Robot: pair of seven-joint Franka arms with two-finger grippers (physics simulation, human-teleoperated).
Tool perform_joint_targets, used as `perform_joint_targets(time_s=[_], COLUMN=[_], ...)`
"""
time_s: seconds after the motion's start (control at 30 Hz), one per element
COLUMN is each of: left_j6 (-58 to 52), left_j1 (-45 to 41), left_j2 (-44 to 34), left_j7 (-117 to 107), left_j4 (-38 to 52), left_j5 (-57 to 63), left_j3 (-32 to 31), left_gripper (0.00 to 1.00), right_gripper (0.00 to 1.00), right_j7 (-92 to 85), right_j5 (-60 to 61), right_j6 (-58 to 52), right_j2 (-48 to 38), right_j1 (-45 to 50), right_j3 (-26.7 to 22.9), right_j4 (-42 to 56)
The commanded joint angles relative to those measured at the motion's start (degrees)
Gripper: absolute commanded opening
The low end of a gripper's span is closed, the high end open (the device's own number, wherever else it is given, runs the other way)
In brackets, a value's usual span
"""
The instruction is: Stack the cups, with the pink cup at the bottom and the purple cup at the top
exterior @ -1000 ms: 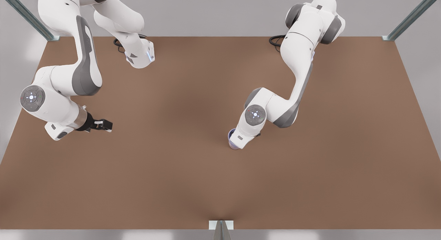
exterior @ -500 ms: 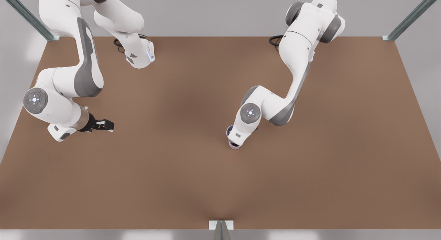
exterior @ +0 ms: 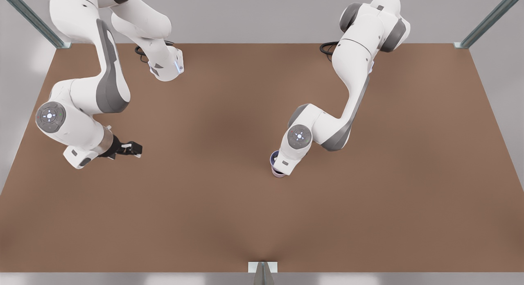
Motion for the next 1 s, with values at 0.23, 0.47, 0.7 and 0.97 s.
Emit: perform_joint_targets(time_s=[0.23,0.47,0.7,0.97], left_j6=[0.34,1.13,0.78,0.25], left_j1=[0.0,0.09,1.23,2.9], left_j2=[0.66,1.45,1.54,1.1], left_j7=[-1.91,-1.91,-1.21,-0.95], left_j4=[-0.06,-0.06,-0.06,0.29], left_j5=[-0.11,-0.11,0.33,0.33], left_j3=[0.0,-0.36,-1.32,-2.11], left_gripper=[0.21,0.21,0.99,0.99], right_gripper=[1.0,1.0,1.0,1.0], right_j7=[-0.38,-0.55,-1.52,-2.93], right_j5=[-0.12,-0.12,-0.21,-0.21], right_j6=[1.37,1.37,0.84,1.11], right_j2=[0.47,0.56,0.47,0.82], right_j1=[-0.04,-0.04,-0.48,-0.48], right_j3=[-0.05,-0.05,-0.05,-0.23], right_j4=[0.05,0.05,0.14,0.05])
